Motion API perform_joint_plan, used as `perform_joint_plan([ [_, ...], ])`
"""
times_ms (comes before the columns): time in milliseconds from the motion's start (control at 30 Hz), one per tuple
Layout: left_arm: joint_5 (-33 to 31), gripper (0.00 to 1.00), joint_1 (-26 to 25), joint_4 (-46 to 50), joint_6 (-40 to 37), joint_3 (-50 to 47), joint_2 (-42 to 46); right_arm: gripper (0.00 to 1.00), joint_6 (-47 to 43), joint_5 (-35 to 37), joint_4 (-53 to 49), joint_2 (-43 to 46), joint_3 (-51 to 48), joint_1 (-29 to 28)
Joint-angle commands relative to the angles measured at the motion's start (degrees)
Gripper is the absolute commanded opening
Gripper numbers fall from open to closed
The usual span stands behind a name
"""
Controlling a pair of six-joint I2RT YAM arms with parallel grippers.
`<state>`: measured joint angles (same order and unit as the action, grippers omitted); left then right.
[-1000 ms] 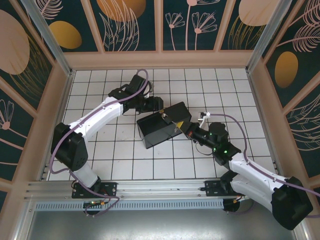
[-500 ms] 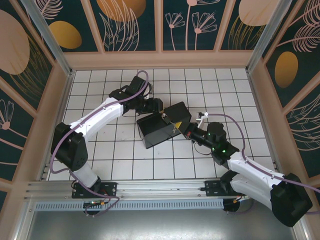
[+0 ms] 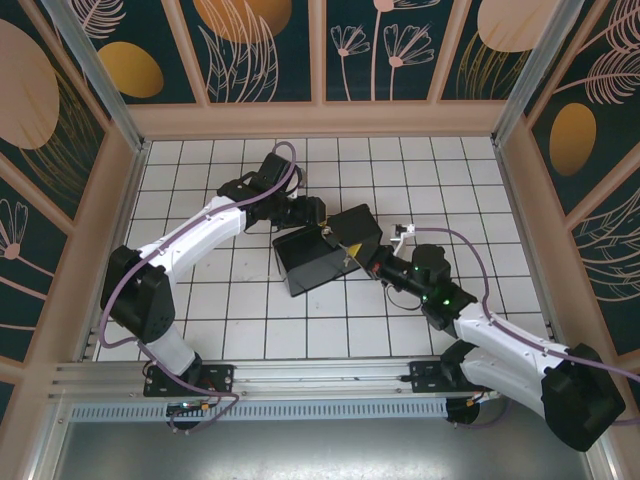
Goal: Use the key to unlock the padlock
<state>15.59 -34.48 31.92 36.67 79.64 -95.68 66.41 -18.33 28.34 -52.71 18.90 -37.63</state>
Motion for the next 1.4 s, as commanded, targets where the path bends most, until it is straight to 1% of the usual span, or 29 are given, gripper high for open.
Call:
perform_joint_plan([
  [0, 1.68, 0.62, -0.26, -0.46, 0.66, -0.97, 1.96, 0.0, -0.26, 2.07, 2.59, -0.42, 1.32, -0.96],
  [167, 1.58, 0.61, -0.54, -0.06, 0.8, -1.15, 2.51, 0.0, 2.76, 4.27, 3.2, 0.32, 0.47, -1.13],
  [267, 1.5, 0.61, -0.62, 0.23, 1.12, -1.23, 2.58, 0.0, 6.15, 5.01, 5.55, 0.31, -0.54, -1.53],
  [400, 1.15, 0.61, -0.66, 0.19, 2.04, -1.63, 2.94, 0.0, 8.71, 7.54, 5.67, 2.12, -1.6, -2.49],
  [500, 1.28, 0.61, -0.61, 0.04, 2.18, -1.76, 2.87, 0.0, 7.36, 7.82, 4.77, 2.87, -1.59, -2.54],
  [867, 1.59, 0.6, -1.56, 0.25, 2.05, -1.15, 2.47, 0.0, 3.32, 6.38, 2.44, -0.43, 1.29, -3.11],
  [933, 1.63, 0.59, -1.74, 0.25, 2.23, -1.23, 2.43, 0.0, 2.68, 7.22, 1.94, -0.39, 1.76, -3.73],
  [1167, 2.02, 0.59, -1.9, 0.2, 2.32, -1.08, 2.39, 0.0, 3.32, 5.85, 4.68, -1.84, 1.75, -4.21],
  [1367, 2.33, 0.57, -2.96, 0.36, 2.37, -1.57, 2.58, 0.0, 5.88, 7.46, 5.74, -1.81, 1.36, -4.65],
])
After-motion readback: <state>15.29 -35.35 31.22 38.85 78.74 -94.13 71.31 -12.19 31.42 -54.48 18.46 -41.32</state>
